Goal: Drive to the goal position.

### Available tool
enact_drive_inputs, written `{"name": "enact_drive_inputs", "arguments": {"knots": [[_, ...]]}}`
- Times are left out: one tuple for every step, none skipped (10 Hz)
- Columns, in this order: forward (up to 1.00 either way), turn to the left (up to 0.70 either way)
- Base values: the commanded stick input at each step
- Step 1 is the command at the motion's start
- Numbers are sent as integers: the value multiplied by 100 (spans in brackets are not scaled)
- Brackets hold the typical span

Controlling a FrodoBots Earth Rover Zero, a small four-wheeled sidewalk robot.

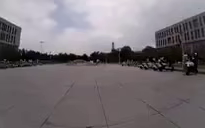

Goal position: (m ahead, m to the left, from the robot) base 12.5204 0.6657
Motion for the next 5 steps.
{"name": "enact_drive_inputs", "arguments": {"knots": [[70, 0], [70, -14], [70, -14], [70, -14], [70, -14]]}}
